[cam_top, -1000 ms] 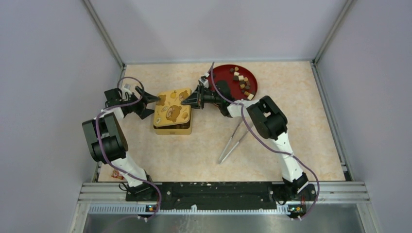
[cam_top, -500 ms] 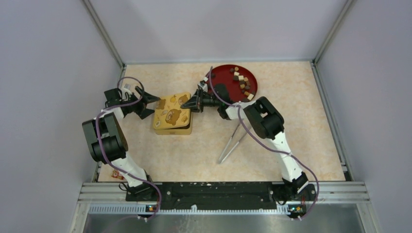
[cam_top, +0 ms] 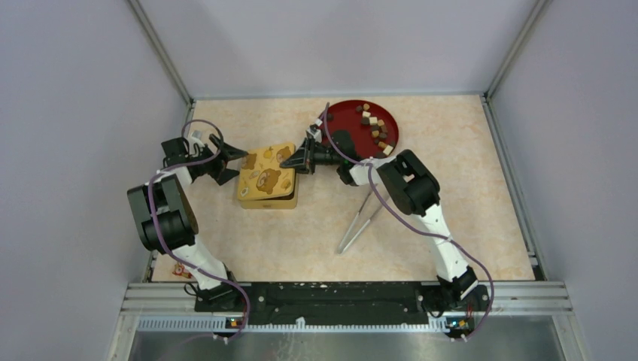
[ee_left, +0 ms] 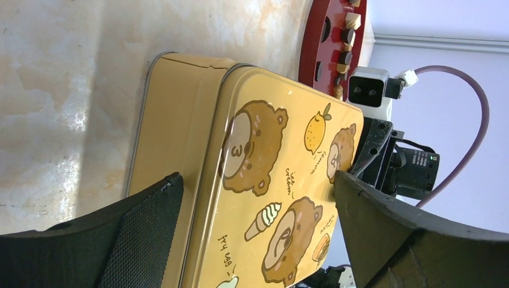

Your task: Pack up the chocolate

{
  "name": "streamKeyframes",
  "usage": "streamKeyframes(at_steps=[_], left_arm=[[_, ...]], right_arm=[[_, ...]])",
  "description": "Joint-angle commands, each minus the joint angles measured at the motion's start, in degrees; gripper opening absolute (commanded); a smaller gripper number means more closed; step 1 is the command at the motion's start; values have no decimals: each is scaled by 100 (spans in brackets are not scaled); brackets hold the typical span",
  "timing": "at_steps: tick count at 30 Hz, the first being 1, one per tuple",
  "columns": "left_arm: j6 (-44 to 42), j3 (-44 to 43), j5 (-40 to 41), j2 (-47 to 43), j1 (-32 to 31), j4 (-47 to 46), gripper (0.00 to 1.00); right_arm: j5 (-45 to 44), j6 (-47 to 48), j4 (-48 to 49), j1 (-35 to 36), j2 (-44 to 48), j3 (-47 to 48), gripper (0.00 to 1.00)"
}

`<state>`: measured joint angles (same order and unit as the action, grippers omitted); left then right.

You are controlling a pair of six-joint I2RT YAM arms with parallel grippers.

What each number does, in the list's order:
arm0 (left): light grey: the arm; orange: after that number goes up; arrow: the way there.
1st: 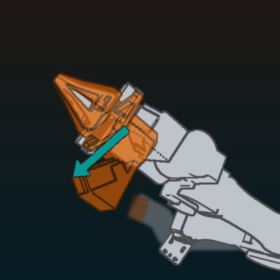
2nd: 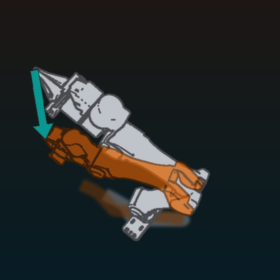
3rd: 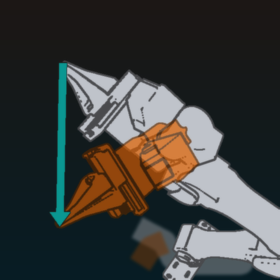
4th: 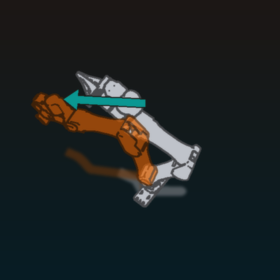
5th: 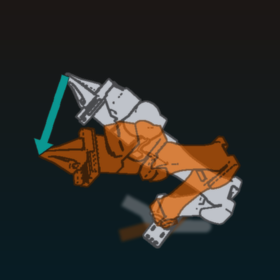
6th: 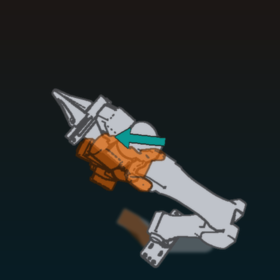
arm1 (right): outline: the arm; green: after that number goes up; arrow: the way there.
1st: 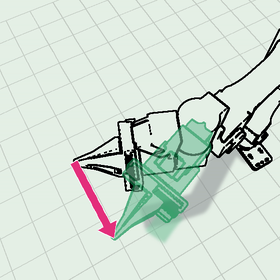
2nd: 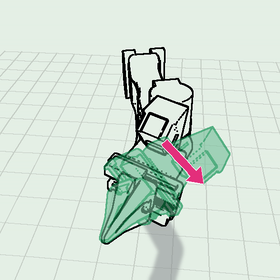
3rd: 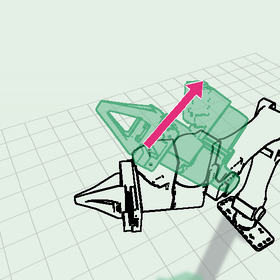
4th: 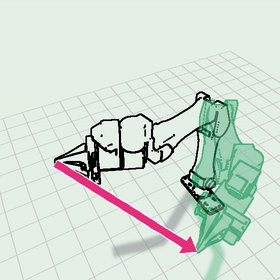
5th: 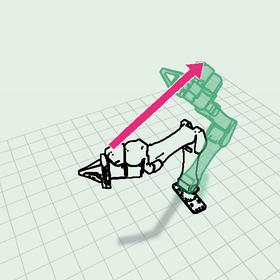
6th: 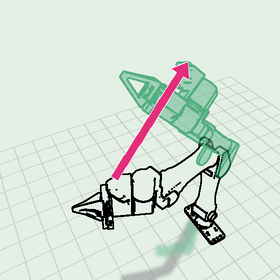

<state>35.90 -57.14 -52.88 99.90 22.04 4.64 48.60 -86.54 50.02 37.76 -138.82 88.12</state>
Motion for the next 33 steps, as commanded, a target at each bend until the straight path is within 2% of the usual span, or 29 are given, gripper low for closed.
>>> streamKeyframes(at_steps=[1, 3, 8, 9, 11, 13, 28, 33], left_arm=[[5, 98, -253, -73, -27, -104, 97], [5, 94, -249, -83, -25, -104, 97], [-4, 98, -248, -134, -25, -92, 97], [-13, 103, -243, -139, -27, -92, 97], [-13, 111, -250, -153, -27, -78, 97], [-22, 111, -257, -163, -25, -73, 97], [-83, 151, -229, -181, -31, -35, 97], [-101, 155, -222, -176, -25, -25, 97]], right_arm=[[-149, 266, -40, 89, 36, -82, 19], [-185, 370, -150, 92, 120, -158, 34], [-378, 1047, -955, 92, 463, -328, 55], [-404, 1147, -1093, 91, 516, -346, 62], [-448, 1291, -1339, 83, 615, -370, 64], [-458, 1379, -1483, 91, 678, -393, 79], [-969, 2630, -3337, 91, 1129, -421, 82], [-1531, 3482, -4608, 100, 1248, -113, 82]])
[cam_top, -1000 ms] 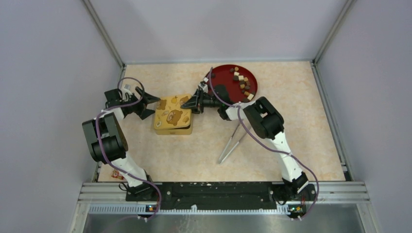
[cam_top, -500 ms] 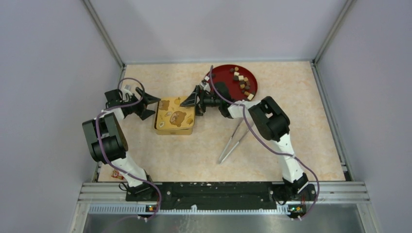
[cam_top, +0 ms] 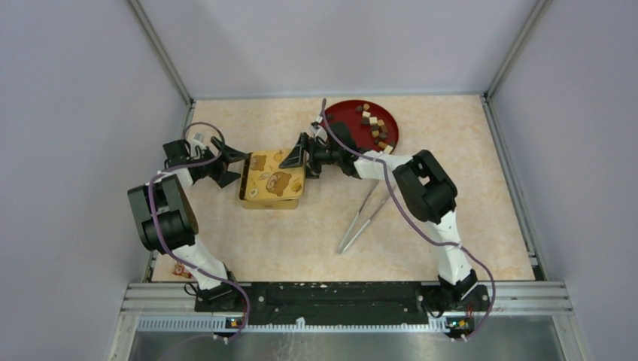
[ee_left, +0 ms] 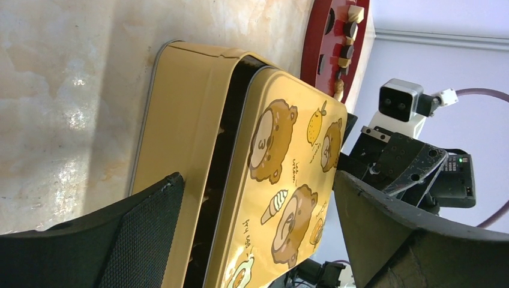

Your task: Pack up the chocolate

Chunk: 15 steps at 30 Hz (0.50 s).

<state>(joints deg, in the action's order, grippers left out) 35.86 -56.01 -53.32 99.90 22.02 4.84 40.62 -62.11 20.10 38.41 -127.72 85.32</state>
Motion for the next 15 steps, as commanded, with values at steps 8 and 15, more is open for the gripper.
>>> streamKeyframes(at_steps=[8, 15], left_arm=[[-101, 35, -187, -137, -23, -45, 97], [-149, 20, -156, -122, -23, 8, 97]], right_arm=[[-975, 1649, -2477, 65, 90, 442, 83], [-1149, 1842, -2564, 70, 275, 212, 83]])
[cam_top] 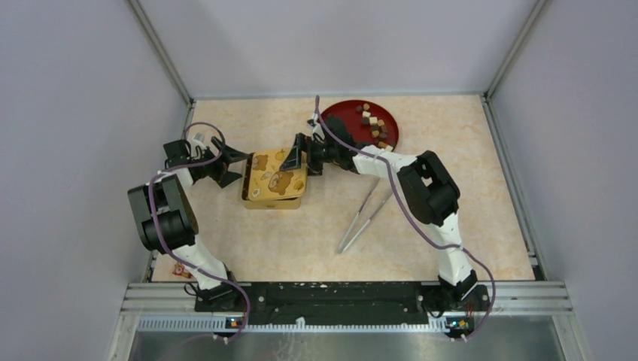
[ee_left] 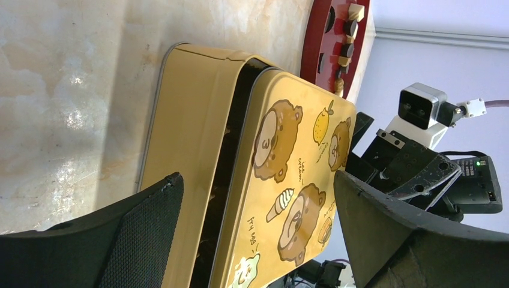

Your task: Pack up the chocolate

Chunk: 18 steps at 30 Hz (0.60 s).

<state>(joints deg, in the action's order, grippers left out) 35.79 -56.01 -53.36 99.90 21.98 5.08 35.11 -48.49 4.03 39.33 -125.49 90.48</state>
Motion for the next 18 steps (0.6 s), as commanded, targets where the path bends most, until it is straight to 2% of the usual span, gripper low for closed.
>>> streamKeyframes(at_steps=[1, 18], left_arm=[[-143, 28, -156, -116, -18, -20, 97], [-178, 20, -139, -111, -25, 19, 97]], right_arm=[[-616, 474, -893, -22, 92, -371, 83], [-836, 723, -1076, 22, 521, -627, 83]])
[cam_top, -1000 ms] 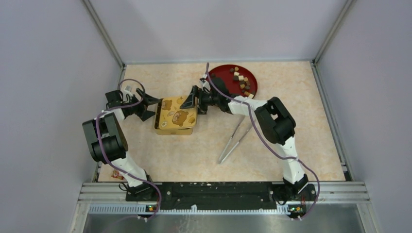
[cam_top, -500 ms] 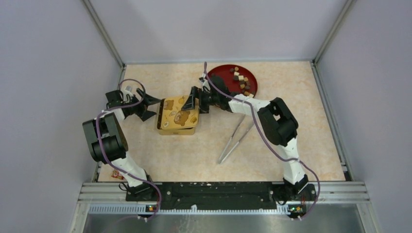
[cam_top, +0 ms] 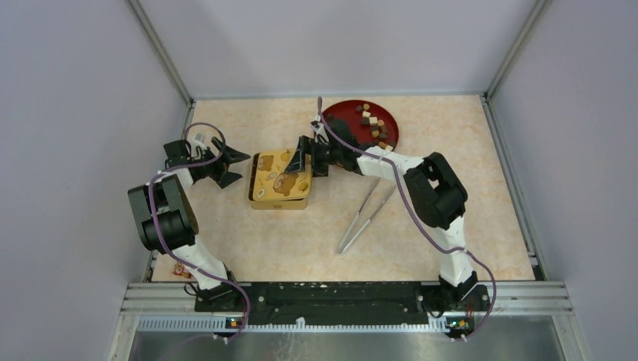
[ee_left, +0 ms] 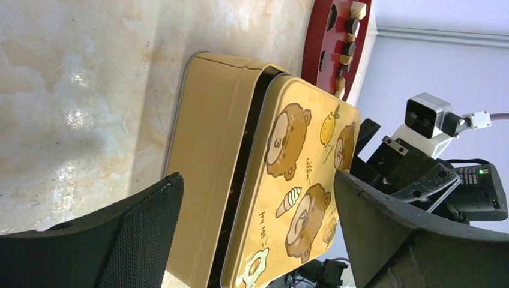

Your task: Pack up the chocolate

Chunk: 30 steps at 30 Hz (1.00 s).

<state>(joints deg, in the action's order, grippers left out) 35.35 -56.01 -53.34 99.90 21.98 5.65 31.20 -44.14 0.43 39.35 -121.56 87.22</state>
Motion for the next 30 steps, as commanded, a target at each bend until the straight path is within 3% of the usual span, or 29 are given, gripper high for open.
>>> streamKeyframes(at_steps=[1, 30], left_arm=[[-136, 26, -141, -109, -19, -42, 97], [-371, -113, -10, -527, -26, 387, 97]], right_arm=[[-474, 298, -713, 24, 172, -328, 83], [-930, 638, -1114, 65, 902, -477, 83]])
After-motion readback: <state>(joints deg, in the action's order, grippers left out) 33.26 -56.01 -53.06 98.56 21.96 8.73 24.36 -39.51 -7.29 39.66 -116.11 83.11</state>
